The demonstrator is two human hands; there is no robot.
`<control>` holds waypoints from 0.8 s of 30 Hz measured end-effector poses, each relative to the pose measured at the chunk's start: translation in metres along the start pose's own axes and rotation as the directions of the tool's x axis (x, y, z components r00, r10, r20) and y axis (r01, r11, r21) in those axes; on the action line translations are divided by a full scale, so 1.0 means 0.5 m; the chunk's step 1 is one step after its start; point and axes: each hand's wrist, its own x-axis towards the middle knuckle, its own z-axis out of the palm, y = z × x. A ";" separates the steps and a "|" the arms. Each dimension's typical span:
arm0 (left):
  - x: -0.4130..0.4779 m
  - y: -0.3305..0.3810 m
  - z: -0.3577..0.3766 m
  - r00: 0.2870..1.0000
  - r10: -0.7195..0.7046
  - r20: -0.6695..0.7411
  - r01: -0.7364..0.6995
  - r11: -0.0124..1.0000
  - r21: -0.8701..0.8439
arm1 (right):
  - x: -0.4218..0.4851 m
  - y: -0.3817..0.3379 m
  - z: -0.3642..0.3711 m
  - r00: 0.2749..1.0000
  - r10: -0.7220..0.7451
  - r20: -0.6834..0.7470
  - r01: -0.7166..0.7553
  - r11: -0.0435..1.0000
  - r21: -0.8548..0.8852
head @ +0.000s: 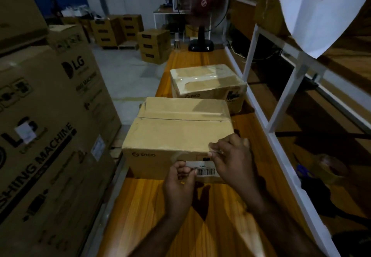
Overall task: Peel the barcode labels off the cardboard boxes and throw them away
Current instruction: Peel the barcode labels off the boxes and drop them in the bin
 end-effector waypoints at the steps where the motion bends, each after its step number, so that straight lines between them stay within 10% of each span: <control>1: -0.002 0.000 0.002 1.000 -0.005 -0.003 0.005 1.000 -0.009 | -0.001 -0.001 0.001 1.000 0.010 0.001 -0.010 1.000 0.007; 15: -0.008 -0.032 -0.019 0.950 0.301 0.082 -0.310 0.939 0.146 | -0.016 -0.024 -0.001 0.996 0.057 -0.062 -0.050 0.994 0.101; 24: -0.003 -0.024 -0.006 0.997 0.072 0.015 -0.072 0.997 0.011 | -0.017 -0.014 0.005 0.997 0.063 -0.046 -0.059 0.994 0.096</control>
